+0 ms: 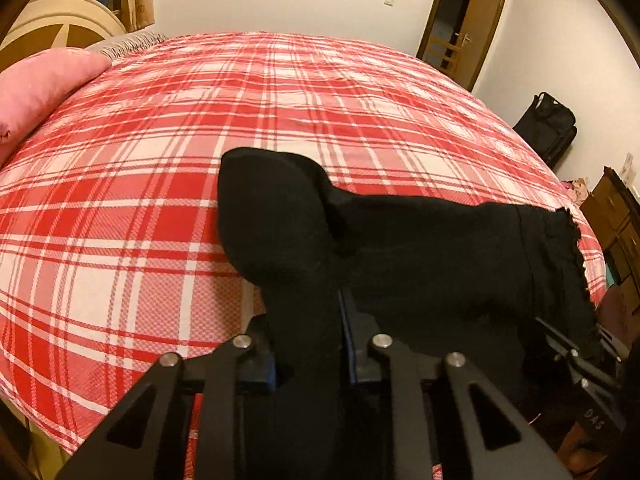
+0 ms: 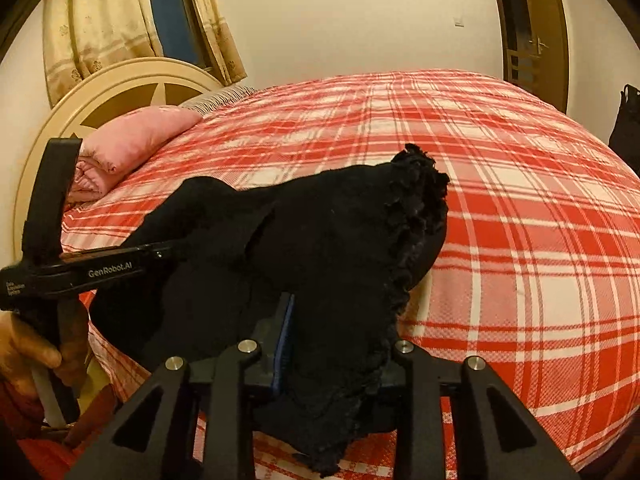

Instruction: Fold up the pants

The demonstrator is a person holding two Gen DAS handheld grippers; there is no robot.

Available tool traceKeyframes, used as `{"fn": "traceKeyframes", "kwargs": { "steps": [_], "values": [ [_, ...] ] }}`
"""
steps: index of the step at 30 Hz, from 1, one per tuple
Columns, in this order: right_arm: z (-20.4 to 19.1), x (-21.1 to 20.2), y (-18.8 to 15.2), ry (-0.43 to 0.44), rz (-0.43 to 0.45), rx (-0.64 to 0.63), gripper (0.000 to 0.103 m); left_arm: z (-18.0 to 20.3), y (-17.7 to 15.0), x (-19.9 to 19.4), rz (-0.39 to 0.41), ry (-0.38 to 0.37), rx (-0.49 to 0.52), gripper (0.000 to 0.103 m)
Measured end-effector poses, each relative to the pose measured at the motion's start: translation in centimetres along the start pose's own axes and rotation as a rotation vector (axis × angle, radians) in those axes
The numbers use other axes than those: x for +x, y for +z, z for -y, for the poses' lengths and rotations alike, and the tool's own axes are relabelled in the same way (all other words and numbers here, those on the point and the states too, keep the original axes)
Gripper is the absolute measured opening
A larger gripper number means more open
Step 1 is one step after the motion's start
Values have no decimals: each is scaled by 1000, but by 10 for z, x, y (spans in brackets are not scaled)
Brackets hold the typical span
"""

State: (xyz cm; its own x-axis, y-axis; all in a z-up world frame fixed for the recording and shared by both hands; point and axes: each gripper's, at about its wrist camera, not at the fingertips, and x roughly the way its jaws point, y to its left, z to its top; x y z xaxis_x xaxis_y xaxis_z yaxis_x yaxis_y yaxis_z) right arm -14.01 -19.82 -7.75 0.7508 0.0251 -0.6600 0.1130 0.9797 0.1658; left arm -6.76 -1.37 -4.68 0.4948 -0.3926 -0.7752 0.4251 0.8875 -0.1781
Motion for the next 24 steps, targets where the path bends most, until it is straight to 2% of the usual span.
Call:
{"fn": "traceKeyframes", "kwargs": {
  "steps": [8, 10, 17, 19, 22, 24],
  "values": [
    [-11, -10, 18, 30, 30, -17, 30, -5, 11, -17, 53, -18, -14, 19],
    [-16, -10, 25, 43, 41, -30, 30, -8, 16, -22, 75, 2, -17, 17],
    [-39, -9, 43, 25, 70, -112, 30, -31, 23, -19, 69, 6, -71, 17],
    [-37, -9, 41, -10, 68, -111, 29, -37, 22, -17, 48, -18, -80, 20],
    [-20, -2, 34, -31, 36, -62, 29, -54, 21, -17, 12, -68, -115, 38],
    [-5, 4, 28, -18, 4, -1, 29, -56, 19, -17, 7, -65, -107, 56]
  ]
}}
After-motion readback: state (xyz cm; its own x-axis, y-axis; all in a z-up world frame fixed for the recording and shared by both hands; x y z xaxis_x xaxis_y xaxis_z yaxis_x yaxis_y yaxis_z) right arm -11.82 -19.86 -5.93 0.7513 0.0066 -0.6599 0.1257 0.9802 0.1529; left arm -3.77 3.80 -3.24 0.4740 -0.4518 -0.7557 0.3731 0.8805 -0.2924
